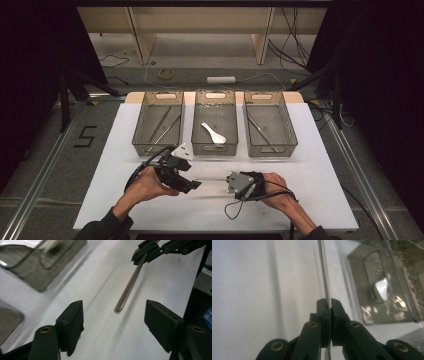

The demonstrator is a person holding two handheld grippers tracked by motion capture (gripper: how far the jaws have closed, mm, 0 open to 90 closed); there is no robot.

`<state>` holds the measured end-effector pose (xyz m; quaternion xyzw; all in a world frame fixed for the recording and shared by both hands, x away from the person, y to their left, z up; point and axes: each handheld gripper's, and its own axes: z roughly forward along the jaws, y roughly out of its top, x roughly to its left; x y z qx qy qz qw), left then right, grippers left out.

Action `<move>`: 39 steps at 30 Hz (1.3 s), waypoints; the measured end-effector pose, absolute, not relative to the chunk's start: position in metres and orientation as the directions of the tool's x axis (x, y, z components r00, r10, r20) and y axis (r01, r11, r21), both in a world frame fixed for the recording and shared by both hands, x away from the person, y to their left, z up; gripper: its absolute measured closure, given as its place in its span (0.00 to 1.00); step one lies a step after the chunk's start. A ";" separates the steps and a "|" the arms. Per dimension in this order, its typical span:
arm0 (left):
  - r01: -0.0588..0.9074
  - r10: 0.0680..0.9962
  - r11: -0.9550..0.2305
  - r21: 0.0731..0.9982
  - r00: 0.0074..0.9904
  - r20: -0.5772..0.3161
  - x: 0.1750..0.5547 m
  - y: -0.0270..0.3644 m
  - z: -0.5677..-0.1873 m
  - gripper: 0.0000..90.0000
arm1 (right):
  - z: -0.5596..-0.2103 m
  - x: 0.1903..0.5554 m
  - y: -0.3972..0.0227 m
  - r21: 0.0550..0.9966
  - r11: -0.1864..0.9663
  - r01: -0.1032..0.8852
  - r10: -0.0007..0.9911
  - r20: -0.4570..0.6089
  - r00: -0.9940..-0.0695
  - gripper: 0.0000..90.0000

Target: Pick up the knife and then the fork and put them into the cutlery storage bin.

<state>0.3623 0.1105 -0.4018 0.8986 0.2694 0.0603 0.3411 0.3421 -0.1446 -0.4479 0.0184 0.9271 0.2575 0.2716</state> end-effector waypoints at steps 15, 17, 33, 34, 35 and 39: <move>0.403 0.612 -0.441 0.802 0.788 -0.060 0.353 0.145 -0.419 0.25 | -0.439 0.359 -0.169 0.562 0.827 0.000 0.309 -0.456 -0.834 0.98; 0.392 0.624 -0.416 0.821 0.779 -0.057 0.351 0.149 -0.419 0.25 | -0.437 0.360 -0.172 0.566 0.824 0.003 0.314 -0.452 -0.835 0.98; 0.380 0.689 -0.290 0.878 0.720 -0.084 0.342 0.170 -0.422 0.21 | -0.421 0.375 -0.193 0.649 0.755 0.098 0.439 -0.387 -0.811 0.98; 0.376 0.693 -0.288 0.881 0.716 -0.079 0.342 0.171 -0.421 0.21 | -0.419 0.376 -0.195 0.652 0.752 0.102 0.446 -0.388 -0.807 0.98; 0.377 0.697 -0.279 0.883 0.712 -0.084 0.342 0.171 -0.421 0.20 | -0.418 0.376 -0.196 0.654 0.749 0.106 0.451 -0.387 -0.804 0.98; 0.379 0.703 -0.265 0.887 0.706 -0.091 0.341 0.174 -0.422 0.19 | -0.410 0.382 -0.204 0.677 0.724 0.130 0.490 -0.372 -0.788 0.98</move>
